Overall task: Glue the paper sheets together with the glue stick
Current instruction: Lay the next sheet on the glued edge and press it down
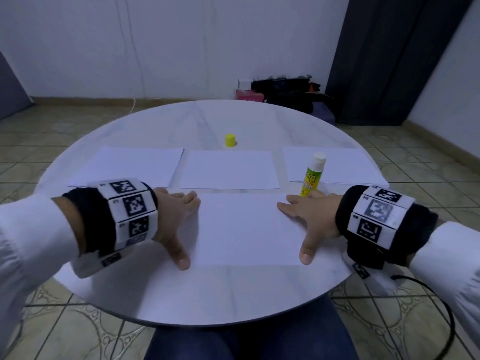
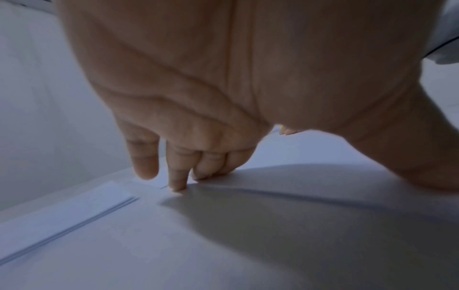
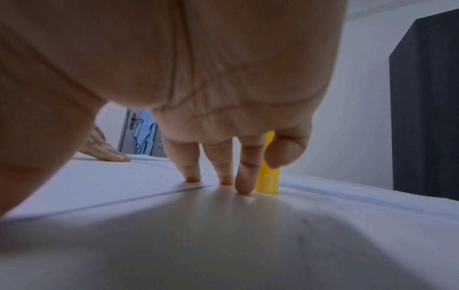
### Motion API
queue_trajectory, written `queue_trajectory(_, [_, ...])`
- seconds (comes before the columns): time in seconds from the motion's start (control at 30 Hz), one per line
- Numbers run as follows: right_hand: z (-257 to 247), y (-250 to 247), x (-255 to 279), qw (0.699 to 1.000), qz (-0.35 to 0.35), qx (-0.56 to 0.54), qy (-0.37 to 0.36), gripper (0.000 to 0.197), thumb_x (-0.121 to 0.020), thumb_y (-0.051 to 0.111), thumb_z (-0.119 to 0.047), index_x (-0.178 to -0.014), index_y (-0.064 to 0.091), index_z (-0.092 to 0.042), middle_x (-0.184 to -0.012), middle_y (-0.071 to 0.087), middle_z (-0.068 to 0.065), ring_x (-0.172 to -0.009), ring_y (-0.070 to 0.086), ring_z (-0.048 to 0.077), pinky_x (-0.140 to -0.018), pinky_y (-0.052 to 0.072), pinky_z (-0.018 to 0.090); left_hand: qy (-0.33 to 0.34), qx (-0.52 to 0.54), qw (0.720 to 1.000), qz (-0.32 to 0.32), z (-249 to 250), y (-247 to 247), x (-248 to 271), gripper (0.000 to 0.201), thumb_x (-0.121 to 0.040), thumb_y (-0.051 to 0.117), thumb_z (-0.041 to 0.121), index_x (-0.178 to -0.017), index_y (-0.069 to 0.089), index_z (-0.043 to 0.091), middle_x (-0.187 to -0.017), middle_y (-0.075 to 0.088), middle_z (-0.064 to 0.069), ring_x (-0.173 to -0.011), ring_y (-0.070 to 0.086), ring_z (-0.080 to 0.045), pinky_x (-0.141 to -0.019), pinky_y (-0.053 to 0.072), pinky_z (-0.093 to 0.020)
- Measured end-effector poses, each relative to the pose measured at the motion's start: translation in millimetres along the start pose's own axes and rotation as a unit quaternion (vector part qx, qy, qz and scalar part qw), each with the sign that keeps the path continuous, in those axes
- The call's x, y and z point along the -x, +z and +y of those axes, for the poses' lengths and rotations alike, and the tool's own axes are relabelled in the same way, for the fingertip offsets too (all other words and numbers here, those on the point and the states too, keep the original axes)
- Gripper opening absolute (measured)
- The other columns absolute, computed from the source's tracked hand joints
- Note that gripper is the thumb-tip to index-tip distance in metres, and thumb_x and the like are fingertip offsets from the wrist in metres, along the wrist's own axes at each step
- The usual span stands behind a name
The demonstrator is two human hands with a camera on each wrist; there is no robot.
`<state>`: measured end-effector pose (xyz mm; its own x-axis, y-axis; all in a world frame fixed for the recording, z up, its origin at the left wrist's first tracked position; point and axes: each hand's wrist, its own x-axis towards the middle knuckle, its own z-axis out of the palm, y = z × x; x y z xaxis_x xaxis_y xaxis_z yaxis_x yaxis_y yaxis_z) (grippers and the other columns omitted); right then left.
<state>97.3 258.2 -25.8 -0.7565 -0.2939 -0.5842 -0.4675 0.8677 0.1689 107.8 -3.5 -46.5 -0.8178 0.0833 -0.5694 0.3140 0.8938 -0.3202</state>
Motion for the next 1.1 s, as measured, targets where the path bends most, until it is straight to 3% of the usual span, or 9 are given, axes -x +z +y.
queue_trajectory(0.13, [-3.3, -3.0, 0.9, 1.000, -0.017, 0.011, 0.012, 0.116, -0.072, 0.075, -0.051, -0.151, -0.006, -0.028, -0.159, -0.002, -0.003, -0.144, 0.006, 0.029, -0.114, 0.015, 0.038, 0.000, -0.004, 1.000, 0.005, -13.3, 10.5, 5.6, 0.138, -0.055, 0.065, 0.082, -0.152, -0.011, 0.019, -0.160, -0.008, 0.008, -0.147, 0.010, -0.012, -0.118, 0.013, -0.039])
queue_trajectory(0.27, [-14.0, -9.0, 0.5, 0.997, -0.008, 0.075, 0.005, 0.112, -0.069, 0.076, -0.052, -0.150, 0.005, -0.023, -0.145, 0.025, 0.003, -0.131, 0.028, 0.030, -0.099, 0.033, 0.040, 0.007, -0.010, 1.000, 0.028, -14.3, 13.5, 9.5, 0.132, -0.057, 0.064, 0.081, -0.152, -0.005, 0.020, -0.160, -0.003, 0.009, -0.146, 0.010, -0.016, -0.117, 0.015, -0.042])
queue_trajectory(0.37, [-39.4, -7.6, 3.3, 0.987, 0.005, 0.153, -0.040, 0.097, -0.072, 0.073, -0.045, -0.147, 0.013, -0.030, -0.145, 0.024, 0.001, -0.128, 0.030, 0.029, -0.097, 0.038, 0.045, 0.010, -0.012, 0.999, 0.040, -14.3, 15.9, 11.3, 0.130, -0.058, 0.062, 0.082, -0.152, -0.003, 0.020, -0.160, 0.000, 0.006, -0.145, 0.013, -0.021, -0.117, 0.016, -0.045])
queue_trajectory(0.57, [-111.0, -16.0, 4.2, 0.974, 0.030, 0.138, -0.178, 0.066, -0.094, 0.044, -0.030, -0.149, 0.007, -0.040, -0.158, 0.001, -0.006, -0.144, 0.009, 0.023, -0.109, 0.017, 0.052, 0.006, 0.010, 0.999, 0.035, -14.6, 16.4, 12.9, 0.132, -0.060, 0.063, 0.081, -0.152, -0.010, 0.021, -0.160, -0.010, 0.006, -0.148, 0.001, -0.020, -0.119, 0.009, -0.045])
queue_trajectory(0.63, [-134.9, -20.7, -2.4, 0.967, 0.062, 0.140, -0.205, 0.062, -0.096, 0.040, -0.027, -0.149, 0.010, -0.037, -0.159, 0.003, -0.005, -0.143, 0.012, 0.023, -0.108, 0.018, 0.049, 0.005, 0.011, 0.999, 0.040, -12.8, 15.9, 13.2, 0.132, -0.060, 0.065, 0.079, -0.153, -0.007, 0.020, -0.161, -0.008, 0.006, -0.148, 0.002, -0.020, -0.119, 0.009, -0.045])
queue_trajectory(0.77, [-161.3, -31.0, -15.2, 0.956, 0.102, 0.163, -0.223, 0.047, -0.099, 0.037, -0.034, -0.145, 0.032, -0.022, -0.153, 0.021, -0.001, -0.136, 0.026, 0.023, -0.097, 0.026, 0.033, 0.002, -0.009, 0.998, 0.057, -7.1, 14.8, 13.2, 0.131, -0.058, 0.065, 0.079, -0.152, 0.000, 0.017, -0.161, -0.001, 0.001, -0.147, 0.008, -0.023, -0.118, 0.014, -0.046])
queue_trajectory(0.83, [-161.3, -35.8, -20.1, 0.959, 0.102, 0.153, -0.216, 0.051, -0.098, 0.038, -0.041, -0.144, 0.034, -0.021, -0.150, 0.026, -0.001, -0.135, 0.028, 0.024, -0.093, 0.026, 0.033, 0.006, -0.002, 0.998, 0.066, -6.8, 14.4, 13.5, 0.128, -0.058, 0.067, 0.078, -0.152, 0.004, 0.017, -0.160, 0.003, 0.001, -0.146, 0.010, -0.023, -0.118, 0.015, -0.045])
queue_trajectory(0.9, [-156.2, -38.6, -26.6, 0.966, 0.088, 0.143, -0.196, 0.061, -0.095, 0.042, -0.049, -0.147, 0.028, -0.021, -0.150, 0.026, -0.002, -0.137, 0.026, 0.024, -0.099, 0.027, 0.036, 0.013, 0.012, 0.998, 0.059, -9.6, 14.3, 14.6, 0.128, -0.059, 0.067, 0.077, -0.152, 0.003, 0.018, -0.160, 0.002, 0.001, -0.146, 0.008, -0.023, -0.118, 0.013, -0.045])
queue_trajectory(1.1, [-117.7, -44.2, -43.3, 0.988, 0.032, 0.068, -0.135, 0.113, -0.076, 0.067, -0.058, -0.152, -0.007, -0.020, -0.159, -0.009, -0.007, -0.146, 0.000, 0.018, -0.115, 0.011, 0.040, 0.000, 0.038, 0.997, 0.068, -13.2, 13.5, 12.1, 0.131, -0.056, 0.070, 0.076, -0.153, 0.002, 0.021, -0.161, 0.000, 0.003, -0.147, 0.004, -0.018, -0.119, 0.007, -0.041])
